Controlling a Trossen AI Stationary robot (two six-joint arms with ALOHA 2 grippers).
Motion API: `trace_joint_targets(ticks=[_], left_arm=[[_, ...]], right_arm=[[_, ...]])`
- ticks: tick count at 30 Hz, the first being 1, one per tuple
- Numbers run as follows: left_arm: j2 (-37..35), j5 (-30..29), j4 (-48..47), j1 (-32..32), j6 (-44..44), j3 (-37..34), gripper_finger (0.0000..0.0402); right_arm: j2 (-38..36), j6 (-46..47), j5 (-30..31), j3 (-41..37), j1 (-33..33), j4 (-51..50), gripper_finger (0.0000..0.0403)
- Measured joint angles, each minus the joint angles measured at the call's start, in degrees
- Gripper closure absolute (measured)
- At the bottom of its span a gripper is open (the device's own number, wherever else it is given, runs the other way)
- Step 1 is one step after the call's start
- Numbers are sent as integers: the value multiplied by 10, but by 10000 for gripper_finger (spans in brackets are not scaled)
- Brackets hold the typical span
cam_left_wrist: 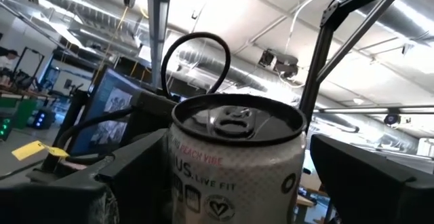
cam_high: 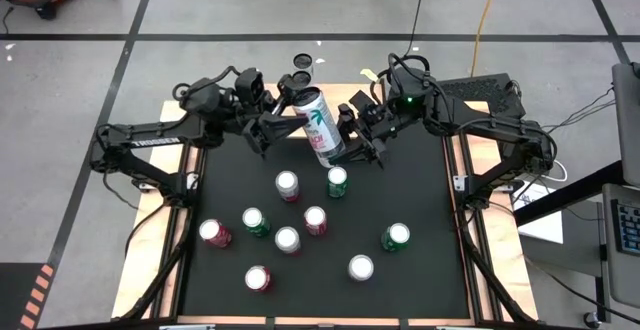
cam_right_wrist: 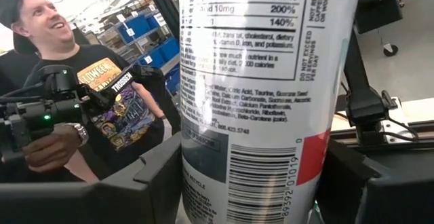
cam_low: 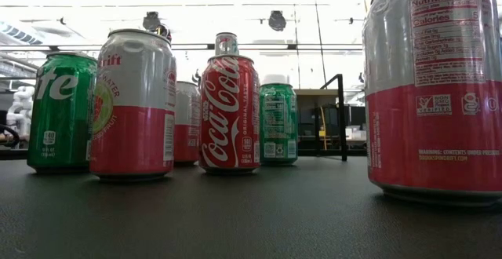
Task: Place canned beverage on shelf
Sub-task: Put the white pink soda can aligned with the other white pink soda can on the shelf
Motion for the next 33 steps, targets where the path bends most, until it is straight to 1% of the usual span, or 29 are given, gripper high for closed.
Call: trace_joint_targets(ticks=[9, 13, 23, 31, 33], left_arm=[[2, 15, 2, 0, 16, 0, 126], [3, 19, 2, 1, 13, -1, 148], [1, 24, -8, 4, 23, -1, 149], [0, 26, -30, 8, 17, -1, 149], [0, 26, -33, 8, 17, -1, 149]], right_arm=[[0, 13, -1, 0, 0, -5, 170], [-1, 34, 8, 1, 1, -10, 159], [-1, 58, 20, 1, -4, -73, 89], [-4, 45, 20, 1, -13, -118, 66], [-4, 42, 31, 1, -15, -130, 62]])
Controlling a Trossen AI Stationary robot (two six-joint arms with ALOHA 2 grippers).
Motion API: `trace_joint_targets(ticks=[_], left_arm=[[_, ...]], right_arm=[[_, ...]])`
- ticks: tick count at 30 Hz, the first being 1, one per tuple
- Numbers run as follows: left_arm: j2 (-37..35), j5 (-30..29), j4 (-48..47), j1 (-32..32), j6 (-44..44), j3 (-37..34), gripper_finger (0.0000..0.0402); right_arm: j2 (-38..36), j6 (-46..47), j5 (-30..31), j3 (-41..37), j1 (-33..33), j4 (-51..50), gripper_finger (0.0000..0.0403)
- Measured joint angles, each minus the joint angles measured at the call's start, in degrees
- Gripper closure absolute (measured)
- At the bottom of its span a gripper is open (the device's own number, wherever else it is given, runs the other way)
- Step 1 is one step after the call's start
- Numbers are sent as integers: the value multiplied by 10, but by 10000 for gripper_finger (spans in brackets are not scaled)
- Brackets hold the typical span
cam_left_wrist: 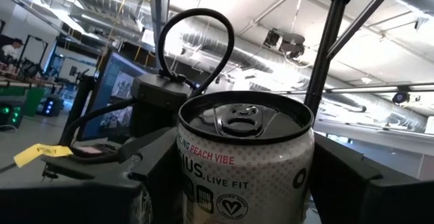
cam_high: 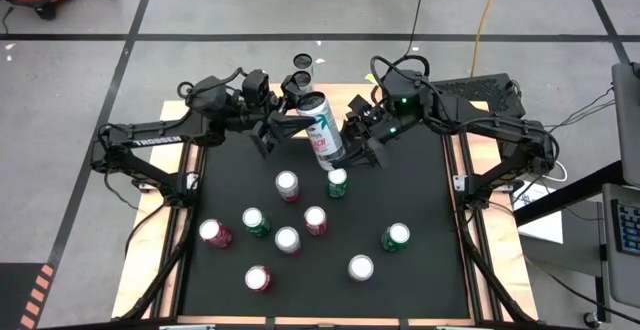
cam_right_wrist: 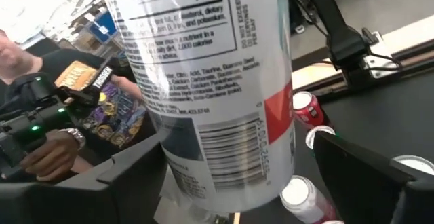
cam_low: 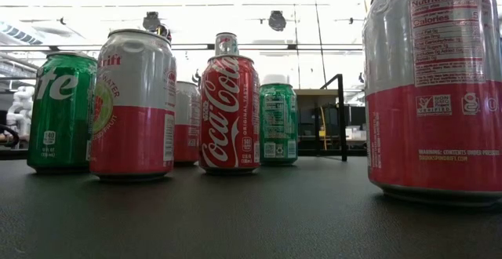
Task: Place canned beverage on shelf
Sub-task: Put the white pink soda can aligned with the other white pink soda can on the shelf
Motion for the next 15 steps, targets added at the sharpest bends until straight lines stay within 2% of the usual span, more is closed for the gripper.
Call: trace_joint_targets(ticks=[12, 15], left_arm=[[-3, -26, -25, 0, 9, 0, 149], [-4, -43, -25, 0, 26, 1, 149]], right_arm=[[-18, -16, 51, -2, -6, -20, 7], [-27, -19, 84, -2, -6, -19, 5]])
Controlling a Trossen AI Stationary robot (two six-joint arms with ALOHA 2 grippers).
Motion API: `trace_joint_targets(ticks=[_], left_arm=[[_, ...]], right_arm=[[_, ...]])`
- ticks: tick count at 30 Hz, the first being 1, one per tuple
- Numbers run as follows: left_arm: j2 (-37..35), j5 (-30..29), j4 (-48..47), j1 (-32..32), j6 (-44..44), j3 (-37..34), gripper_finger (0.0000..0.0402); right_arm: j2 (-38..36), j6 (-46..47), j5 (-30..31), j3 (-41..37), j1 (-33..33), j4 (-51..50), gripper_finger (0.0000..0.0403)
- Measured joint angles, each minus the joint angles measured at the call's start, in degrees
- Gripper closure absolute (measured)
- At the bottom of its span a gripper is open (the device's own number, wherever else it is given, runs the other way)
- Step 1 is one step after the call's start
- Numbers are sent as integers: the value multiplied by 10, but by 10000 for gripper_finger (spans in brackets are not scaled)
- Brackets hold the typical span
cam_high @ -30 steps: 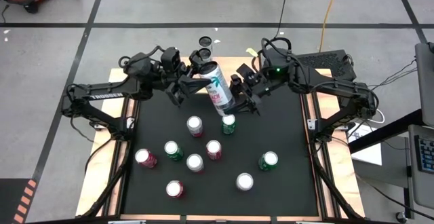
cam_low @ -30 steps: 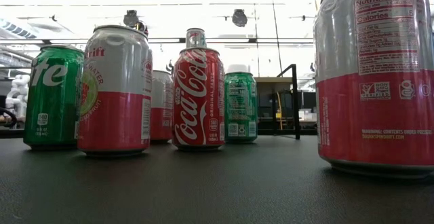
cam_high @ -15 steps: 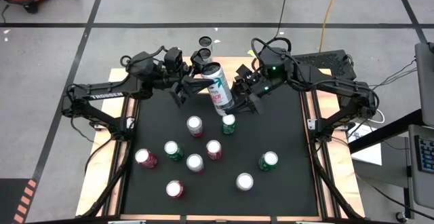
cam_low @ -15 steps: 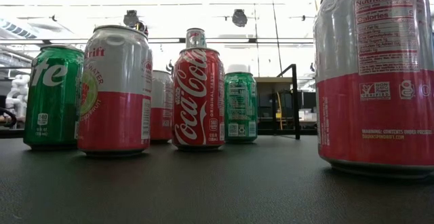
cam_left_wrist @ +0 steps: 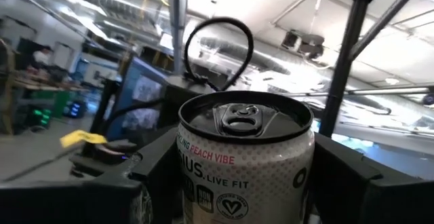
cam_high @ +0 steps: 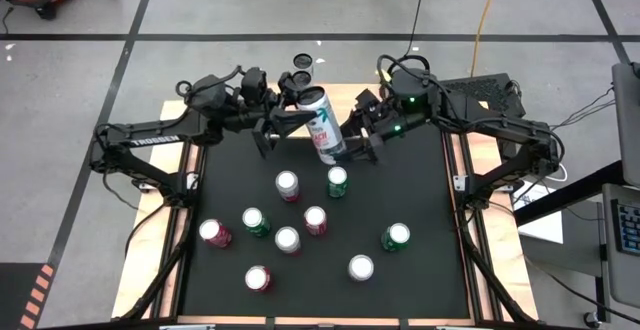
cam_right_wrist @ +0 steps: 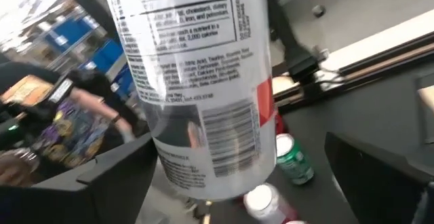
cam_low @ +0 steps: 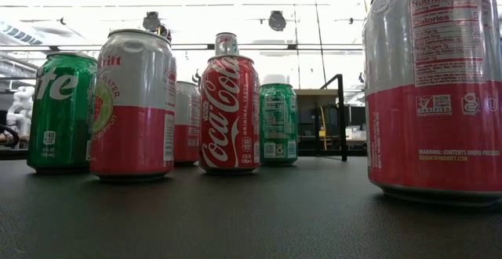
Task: Place canned beverage on shelf
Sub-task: Put the white pink soda can aligned with the other white pink soda can on the shelf
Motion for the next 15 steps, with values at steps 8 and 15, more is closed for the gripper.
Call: trace_joint_targets(ticks=[8, 15], left_arm=[[0, -75, -30, 6, 3, 1, 149], [1, -112, -45, 5, 29, 0, 149]], right_arm=[[-2, -26, 150, 0, 31, 16, 3], [1, -42, 197, 0, 45, 16, 3]])
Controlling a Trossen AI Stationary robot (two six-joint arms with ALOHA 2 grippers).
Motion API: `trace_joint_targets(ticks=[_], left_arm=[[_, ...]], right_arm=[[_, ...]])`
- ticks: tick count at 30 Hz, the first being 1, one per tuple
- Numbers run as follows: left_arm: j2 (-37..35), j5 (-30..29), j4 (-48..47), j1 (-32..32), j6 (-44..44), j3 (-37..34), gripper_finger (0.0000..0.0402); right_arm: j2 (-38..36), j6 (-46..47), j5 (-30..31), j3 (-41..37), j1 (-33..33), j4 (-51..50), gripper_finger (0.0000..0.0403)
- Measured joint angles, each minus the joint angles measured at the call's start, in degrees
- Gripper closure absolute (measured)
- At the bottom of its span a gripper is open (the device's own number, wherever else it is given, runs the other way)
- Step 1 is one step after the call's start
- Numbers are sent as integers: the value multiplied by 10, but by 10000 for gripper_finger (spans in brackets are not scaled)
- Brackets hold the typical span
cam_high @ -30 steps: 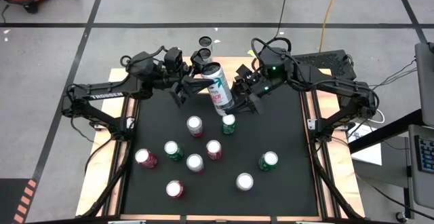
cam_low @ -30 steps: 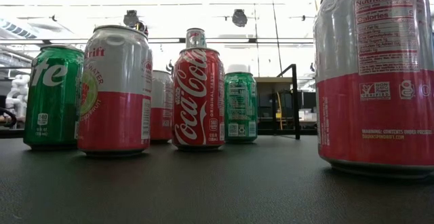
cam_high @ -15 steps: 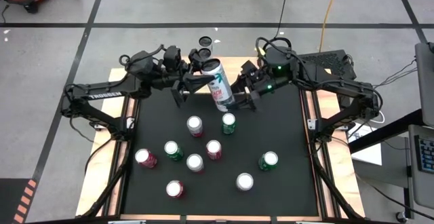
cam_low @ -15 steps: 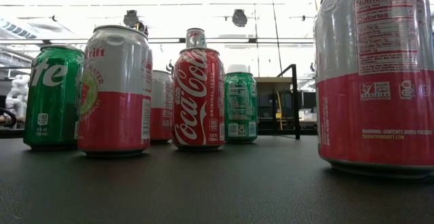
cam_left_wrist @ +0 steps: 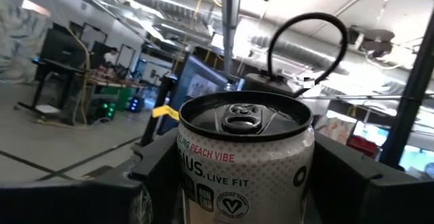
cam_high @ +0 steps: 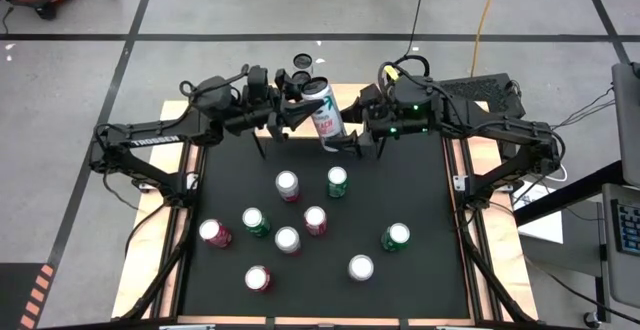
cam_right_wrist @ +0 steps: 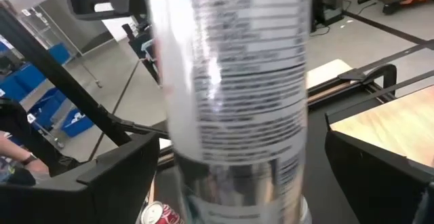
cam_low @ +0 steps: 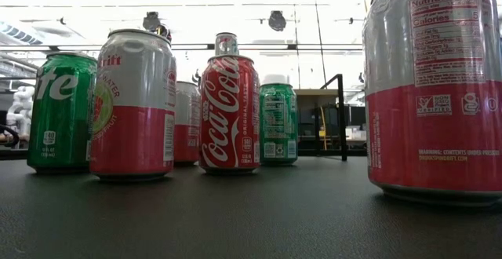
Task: Place canned beverage on shelf
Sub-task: Put the white pink soda can aligned with the other white pink soda can on the shelf
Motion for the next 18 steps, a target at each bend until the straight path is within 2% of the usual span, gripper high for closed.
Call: trace_joint_targets(ticks=[10, 18], left_arm=[[0, -19, -1, 0, 1, 0, 149], [0, -22, -22, 1, 17, 0, 149]], right_arm=[[34, -51, -8, 0, 0, 12, 7], [29, -58, -8, 0, 0, 18, 50]])
